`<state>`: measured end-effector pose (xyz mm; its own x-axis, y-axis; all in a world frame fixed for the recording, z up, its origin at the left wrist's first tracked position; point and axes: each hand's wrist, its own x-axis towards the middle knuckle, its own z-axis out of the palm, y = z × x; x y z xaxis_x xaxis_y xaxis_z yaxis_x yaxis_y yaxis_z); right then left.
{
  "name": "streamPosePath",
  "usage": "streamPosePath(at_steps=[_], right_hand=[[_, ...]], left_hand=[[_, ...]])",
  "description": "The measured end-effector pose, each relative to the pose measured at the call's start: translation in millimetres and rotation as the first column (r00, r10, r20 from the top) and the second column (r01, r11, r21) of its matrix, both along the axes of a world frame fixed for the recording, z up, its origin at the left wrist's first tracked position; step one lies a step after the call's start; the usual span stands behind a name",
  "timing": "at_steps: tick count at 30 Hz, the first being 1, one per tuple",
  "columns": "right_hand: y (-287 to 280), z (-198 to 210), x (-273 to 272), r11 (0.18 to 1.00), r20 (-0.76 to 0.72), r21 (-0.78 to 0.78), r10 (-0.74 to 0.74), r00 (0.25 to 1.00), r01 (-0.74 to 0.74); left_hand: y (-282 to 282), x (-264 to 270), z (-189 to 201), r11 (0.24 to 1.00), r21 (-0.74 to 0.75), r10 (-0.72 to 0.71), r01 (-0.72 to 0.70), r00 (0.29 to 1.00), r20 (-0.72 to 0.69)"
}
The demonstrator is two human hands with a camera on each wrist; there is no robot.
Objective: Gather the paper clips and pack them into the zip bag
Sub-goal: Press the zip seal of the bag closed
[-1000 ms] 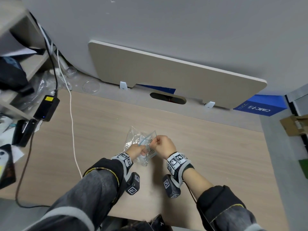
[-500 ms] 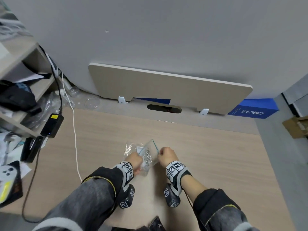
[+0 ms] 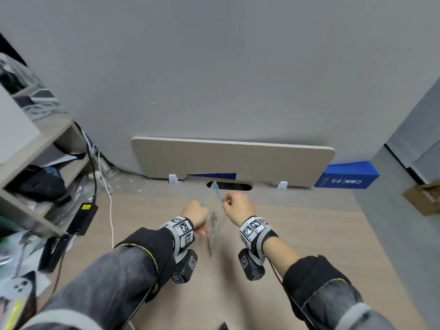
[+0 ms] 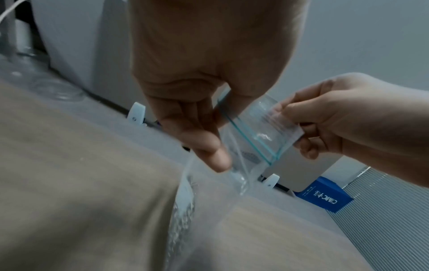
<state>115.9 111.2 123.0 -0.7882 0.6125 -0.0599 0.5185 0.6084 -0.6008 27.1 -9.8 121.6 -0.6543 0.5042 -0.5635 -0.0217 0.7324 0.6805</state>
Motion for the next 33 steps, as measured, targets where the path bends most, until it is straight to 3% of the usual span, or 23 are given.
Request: streamPosePath(at_steps=[4, 8, 10, 13, 14, 16, 19, 23, 26, 29, 33], right_hand=[[14.7, 21.9, -1.6, 1.0, -0.104, -0.016, -0.013, 0.994, 0.012], [26.4, 32.6, 0.4, 1.0, -0.105, -0.002, 0.029, 0.994, -0.029], [30.5, 37.6, 4.5, 0.994, -0.049, -0.021, 0.104, 0.993, -0.105], [35.2, 38.3, 13.5, 0.987, -0.001, -0.06, 0.146, 0.989, -0.146], [37.1, 37.2, 16.4, 0.986, -0.009, -0.081, 0.147, 0.989, -0.147], [39.8, 35.4, 21.4, 0.976, -0.011, -0.134, 0.173, 0.985, -0.173], [41.8, 34.0, 28.1, 0.968, 0.006, -0.135, 0.212, 0.977, -0.21], [54.6, 27.2, 39.5, 0.969, 0.045, -0.138, 0.213, 0.976, -0.205], [62.8, 17.5, 49.9, 0.952, 0.176, -0.228, 0.246, 0.953, -0.203], [67.4, 4.6, 58.0, 0.961, 0.388, -0.099, 0.277, 0.879, -0.259], [67.2, -7.0, 65.3, 0.98, 0.399, -0.04, 0.195, 0.896, -0.195]], left_hand=[[5.7, -8.4, 17.5, 0.998, 0.041, -0.046, 0.05, 0.995, -0.093], [12.0, -5.9, 37.1, 0.967, 0.179, -0.174, 0.182, 0.983, -0.06], [15.2, -6.5, 43.9, 0.945, 0.293, -0.115, 0.142, 0.988, -0.107], [19.3, -16.5, 39.5, 0.915, 0.402, 0.095, 0.025, 0.956, -0.277], [18.4, -19.7, 37.1, 0.925, 0.376, 0.094, 0.044, 0.935, -0.341], [15.8, -19.7, 30.5, 0.947, 0.253, -0.076, 0.2, 0.901, -0.427], [16.0, -10.4, 26.5, 0.901, 0.216, -0.281, 0.376, 0.885, -0.37], [19.4, -5.9, 16.2, 0.896, 0.272, -0.249, 0.351, 0.904, -0.348], [18.3, -5.8, 8.1, 0.917, 0.211, -0.247, 0.34, 0.896, -0.369], [17.5, -7.2, 1.1, 0.928, 0.151, -0.261, 0.342, 0.882, -0.393], [12.9, -16.2, -3.1, 0.942, 0.088, -0.264, 0.325, 0.874, -0.407]])
